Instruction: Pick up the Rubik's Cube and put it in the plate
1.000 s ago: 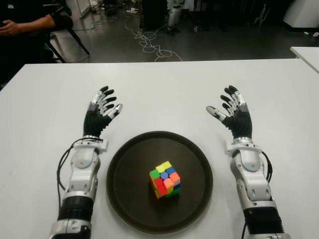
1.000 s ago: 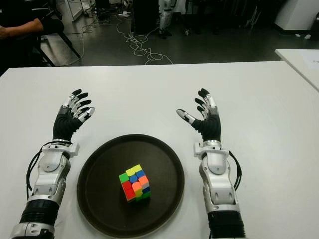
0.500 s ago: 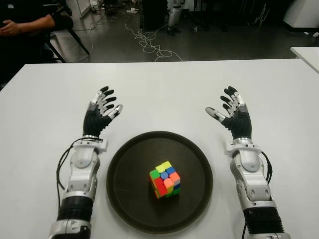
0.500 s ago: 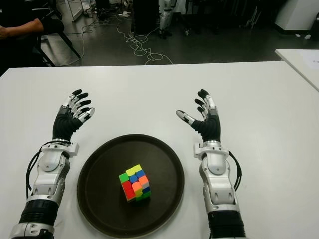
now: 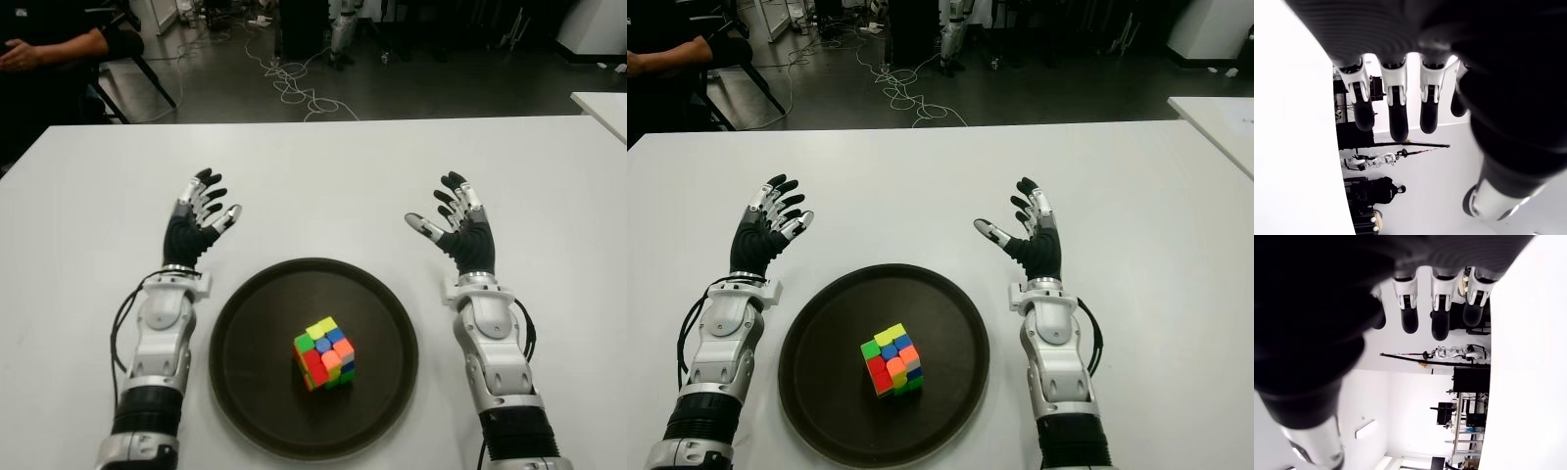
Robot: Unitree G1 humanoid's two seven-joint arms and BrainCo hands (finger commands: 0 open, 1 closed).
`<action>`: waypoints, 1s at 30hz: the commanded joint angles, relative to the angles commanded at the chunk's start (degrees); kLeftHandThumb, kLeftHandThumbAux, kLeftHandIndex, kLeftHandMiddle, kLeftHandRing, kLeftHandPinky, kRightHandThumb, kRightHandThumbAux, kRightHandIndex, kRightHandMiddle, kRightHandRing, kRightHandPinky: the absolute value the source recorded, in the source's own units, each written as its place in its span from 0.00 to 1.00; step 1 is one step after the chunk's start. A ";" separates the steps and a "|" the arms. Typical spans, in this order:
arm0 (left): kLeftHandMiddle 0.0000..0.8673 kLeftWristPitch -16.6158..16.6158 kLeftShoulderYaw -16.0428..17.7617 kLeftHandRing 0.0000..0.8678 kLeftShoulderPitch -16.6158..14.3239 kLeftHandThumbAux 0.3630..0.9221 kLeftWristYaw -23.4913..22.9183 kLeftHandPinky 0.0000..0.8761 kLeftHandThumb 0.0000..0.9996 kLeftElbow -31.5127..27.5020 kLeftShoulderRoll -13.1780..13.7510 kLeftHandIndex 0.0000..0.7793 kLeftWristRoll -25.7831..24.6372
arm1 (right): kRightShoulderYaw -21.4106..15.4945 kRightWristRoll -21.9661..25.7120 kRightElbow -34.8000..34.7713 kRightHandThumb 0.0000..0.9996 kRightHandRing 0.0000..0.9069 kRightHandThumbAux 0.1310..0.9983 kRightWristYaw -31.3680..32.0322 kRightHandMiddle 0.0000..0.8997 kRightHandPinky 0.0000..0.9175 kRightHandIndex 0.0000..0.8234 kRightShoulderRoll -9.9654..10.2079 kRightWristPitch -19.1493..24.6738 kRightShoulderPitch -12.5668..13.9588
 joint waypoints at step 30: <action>0.14 0.87 -0.67 0.13 0.64 0.80 -0.51 0.13 0.05 -1.16 0.63 0.06 0.50 | -0.38 -0.79 2.79 0.06 0.18 0.77 -0.06 0.19 0.17 0.13 -1.37 -1.86 -1.64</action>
